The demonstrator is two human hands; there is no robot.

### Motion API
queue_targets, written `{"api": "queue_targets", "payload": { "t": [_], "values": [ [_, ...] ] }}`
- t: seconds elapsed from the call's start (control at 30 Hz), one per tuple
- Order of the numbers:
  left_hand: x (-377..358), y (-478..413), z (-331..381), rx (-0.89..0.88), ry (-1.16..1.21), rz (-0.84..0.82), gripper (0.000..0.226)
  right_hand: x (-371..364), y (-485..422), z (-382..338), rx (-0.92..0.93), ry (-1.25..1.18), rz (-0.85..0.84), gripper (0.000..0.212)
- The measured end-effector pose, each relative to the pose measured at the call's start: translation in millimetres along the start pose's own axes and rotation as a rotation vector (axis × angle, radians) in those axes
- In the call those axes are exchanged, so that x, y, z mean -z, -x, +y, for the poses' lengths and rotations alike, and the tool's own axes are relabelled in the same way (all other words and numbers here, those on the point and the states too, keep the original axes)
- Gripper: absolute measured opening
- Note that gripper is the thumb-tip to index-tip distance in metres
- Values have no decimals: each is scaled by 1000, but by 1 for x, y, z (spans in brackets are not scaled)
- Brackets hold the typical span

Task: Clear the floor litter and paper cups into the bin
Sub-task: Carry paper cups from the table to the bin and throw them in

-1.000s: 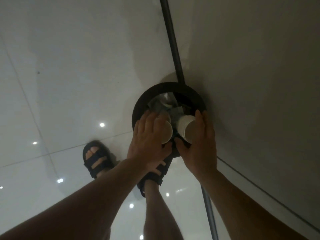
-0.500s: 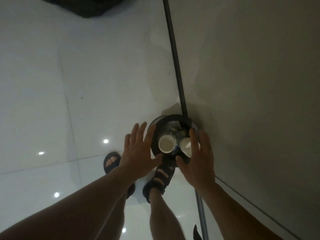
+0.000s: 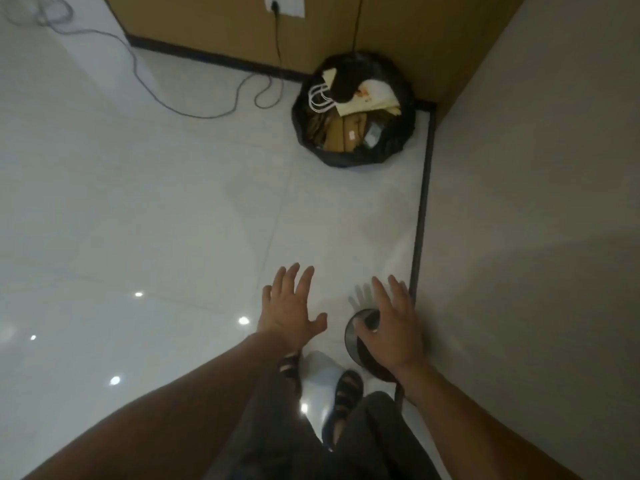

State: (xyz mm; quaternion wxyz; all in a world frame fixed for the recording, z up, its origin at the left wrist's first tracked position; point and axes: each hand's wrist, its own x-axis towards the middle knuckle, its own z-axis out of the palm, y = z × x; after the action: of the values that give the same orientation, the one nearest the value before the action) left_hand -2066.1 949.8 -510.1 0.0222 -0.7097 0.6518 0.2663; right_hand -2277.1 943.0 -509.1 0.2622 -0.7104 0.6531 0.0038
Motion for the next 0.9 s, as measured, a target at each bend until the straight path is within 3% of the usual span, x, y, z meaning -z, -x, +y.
{"api": "queue_targets", "payload": {
  "t": [0.17,0.47,0.9],
  "values": [
    [42,69,-9,206,16,55,92,33,10,-39,175,100,-66,82],
    [55,221,-14,582,170,293,91,40,71,-108,592,289,-218,84],
    [8,465,-88,1069,304,548,89,-30,241,-278,1144,437,-390,82]
  ]
}}
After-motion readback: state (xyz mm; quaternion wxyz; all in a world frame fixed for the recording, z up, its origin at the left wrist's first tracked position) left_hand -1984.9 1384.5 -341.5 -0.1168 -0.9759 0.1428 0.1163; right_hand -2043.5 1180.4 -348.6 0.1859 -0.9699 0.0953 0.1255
